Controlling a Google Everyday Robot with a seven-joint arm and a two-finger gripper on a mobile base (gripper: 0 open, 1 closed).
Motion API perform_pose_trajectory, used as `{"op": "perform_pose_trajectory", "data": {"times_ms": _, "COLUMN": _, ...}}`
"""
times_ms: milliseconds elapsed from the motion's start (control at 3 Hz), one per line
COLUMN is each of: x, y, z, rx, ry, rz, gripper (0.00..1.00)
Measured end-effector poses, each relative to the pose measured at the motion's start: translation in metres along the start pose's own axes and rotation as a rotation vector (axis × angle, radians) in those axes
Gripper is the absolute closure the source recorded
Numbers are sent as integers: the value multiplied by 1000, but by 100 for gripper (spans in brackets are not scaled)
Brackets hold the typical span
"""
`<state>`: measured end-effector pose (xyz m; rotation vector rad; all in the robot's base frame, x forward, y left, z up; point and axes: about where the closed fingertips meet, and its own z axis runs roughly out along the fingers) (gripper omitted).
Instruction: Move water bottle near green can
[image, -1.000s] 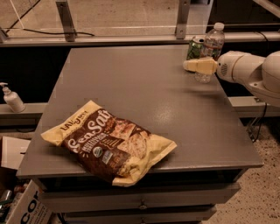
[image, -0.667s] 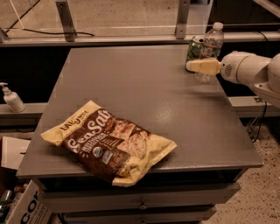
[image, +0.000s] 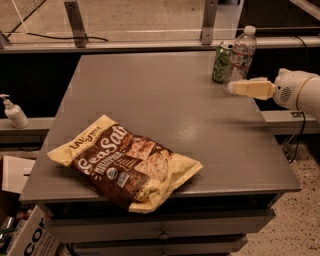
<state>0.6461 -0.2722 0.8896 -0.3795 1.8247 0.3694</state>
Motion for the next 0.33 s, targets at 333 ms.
{"op": "perform_pose_trajectory", "data": {"times_ms": 333, "x": 0, "y": 0, "z": 0, "rx": 0, "ry": 0, "rz": 0, "gripper": 0}}
